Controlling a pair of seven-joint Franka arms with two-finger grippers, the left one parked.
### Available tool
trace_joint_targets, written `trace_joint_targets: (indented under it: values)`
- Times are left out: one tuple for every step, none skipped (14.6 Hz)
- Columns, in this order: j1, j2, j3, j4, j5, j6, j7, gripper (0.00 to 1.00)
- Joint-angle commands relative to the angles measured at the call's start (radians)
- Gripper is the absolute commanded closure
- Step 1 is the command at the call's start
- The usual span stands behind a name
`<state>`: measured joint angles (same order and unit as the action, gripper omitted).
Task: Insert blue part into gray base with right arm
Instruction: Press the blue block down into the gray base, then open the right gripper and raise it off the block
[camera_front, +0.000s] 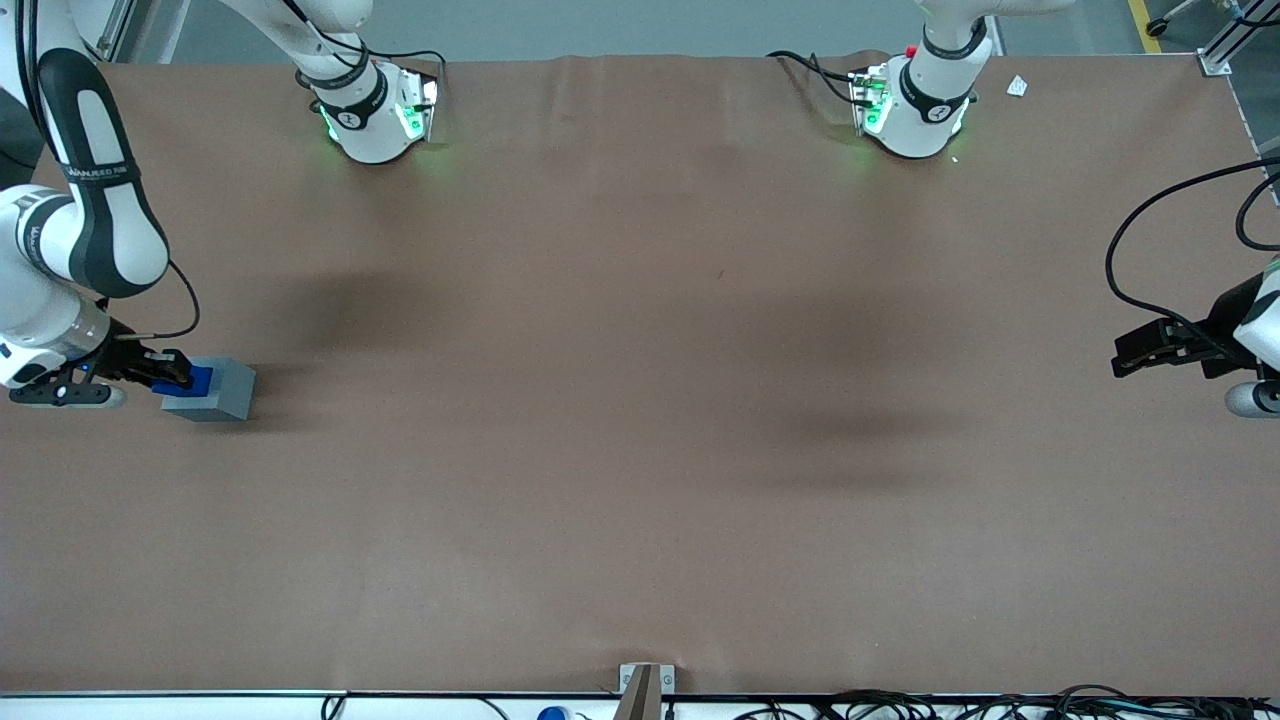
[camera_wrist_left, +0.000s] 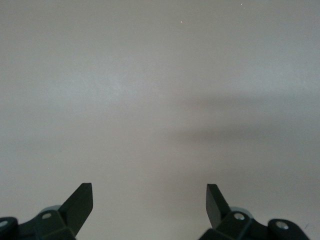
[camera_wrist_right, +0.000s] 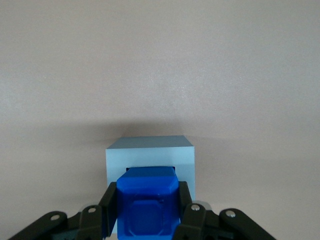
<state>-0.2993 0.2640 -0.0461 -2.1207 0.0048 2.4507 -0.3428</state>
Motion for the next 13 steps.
trace_joint_targets:
  values:
    - [-0.017,-0.019,0.014,-0.009,0.015,-0.002,-0.012,0.31]
    - [-0.017,-0.022,0.014,-0.002,0.015,-0.005,-0.015,0.14]
    - [-0.017,-0.029,0.014,0.004,0.015,-0.024,-0.015,0.08]
    - [-0.017,-0.035,0.014,0.019,0.015,-0.062,-0.016,0.02]
    - [-0.015,-0.043,0.014,0.04,0.015,-0.108,-0.016,0.0]
    - [-0.014,-0.055,0.014,0.063,0.015,-0.154,-0.016,0.0]
    - [-0.011,-0.068,0.014,0.079,0.015,-0.186,-0.016,0.0]
    - [-0.009,-0.086,0.015,0.087,0.015,-0.214,-0.016,0.0]
    - [0.0,-0.106,0.015,0.088,0.015,-0.234,-0.015,0.0]
    - [0.012,-0.132,0.015,0.088,0.015,-0.261,-0.009,0.0]
    - [0.025,-0.158,0.015,0.088,0.015,-0.294,-0.002,0.0]
    - [0.043,-0.187,0.015,0.088,0.015,-0.321,0.001,0.0]
    - [0.06,-0.213,0.015,0.088,0.017,-0.349,0.022,0.0]
